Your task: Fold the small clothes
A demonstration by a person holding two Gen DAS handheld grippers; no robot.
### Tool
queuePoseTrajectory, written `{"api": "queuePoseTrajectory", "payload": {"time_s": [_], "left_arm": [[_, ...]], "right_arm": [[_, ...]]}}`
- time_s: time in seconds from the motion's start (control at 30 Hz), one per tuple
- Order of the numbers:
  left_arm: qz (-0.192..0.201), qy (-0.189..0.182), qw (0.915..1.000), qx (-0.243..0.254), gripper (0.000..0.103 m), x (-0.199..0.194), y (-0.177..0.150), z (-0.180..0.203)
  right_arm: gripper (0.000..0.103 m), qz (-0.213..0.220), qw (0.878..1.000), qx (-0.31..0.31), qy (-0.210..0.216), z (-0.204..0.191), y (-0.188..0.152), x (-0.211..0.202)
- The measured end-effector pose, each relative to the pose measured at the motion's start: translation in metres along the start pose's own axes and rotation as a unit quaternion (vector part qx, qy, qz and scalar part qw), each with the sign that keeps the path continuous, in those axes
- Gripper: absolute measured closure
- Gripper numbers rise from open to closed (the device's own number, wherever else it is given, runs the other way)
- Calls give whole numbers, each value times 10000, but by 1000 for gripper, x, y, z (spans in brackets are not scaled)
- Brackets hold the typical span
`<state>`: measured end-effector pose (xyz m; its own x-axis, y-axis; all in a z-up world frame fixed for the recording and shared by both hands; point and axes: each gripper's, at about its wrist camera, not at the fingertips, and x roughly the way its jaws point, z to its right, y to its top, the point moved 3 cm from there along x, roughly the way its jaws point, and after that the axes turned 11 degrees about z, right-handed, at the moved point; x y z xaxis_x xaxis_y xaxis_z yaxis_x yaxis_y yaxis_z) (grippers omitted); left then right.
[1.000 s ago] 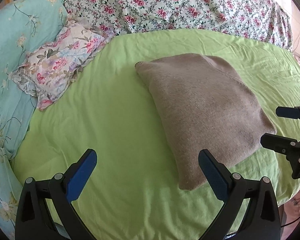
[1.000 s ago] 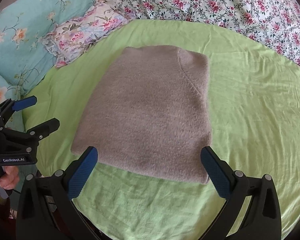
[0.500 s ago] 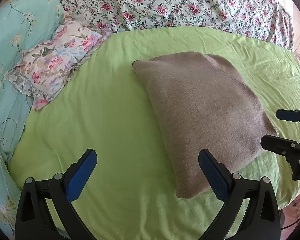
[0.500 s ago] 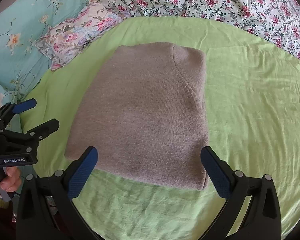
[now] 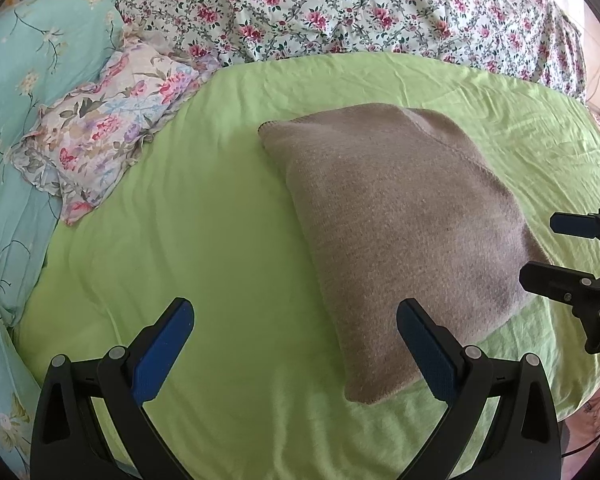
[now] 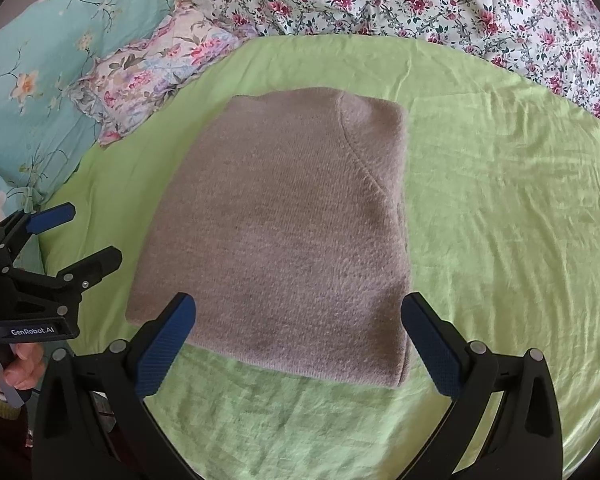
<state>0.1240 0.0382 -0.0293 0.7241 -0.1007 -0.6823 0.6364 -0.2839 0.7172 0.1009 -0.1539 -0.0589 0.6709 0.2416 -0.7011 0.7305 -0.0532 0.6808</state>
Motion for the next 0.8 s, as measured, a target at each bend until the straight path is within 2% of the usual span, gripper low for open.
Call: {"api": "queuePoseTrajectory", "payload": {"time_s": [0.8], "left_arm": [[37, -9, 10000, -53, 1, 0, 5, -2]], "right_arm": [[1, -3, 10000, -35, 17, -3, 2, 1]]}}
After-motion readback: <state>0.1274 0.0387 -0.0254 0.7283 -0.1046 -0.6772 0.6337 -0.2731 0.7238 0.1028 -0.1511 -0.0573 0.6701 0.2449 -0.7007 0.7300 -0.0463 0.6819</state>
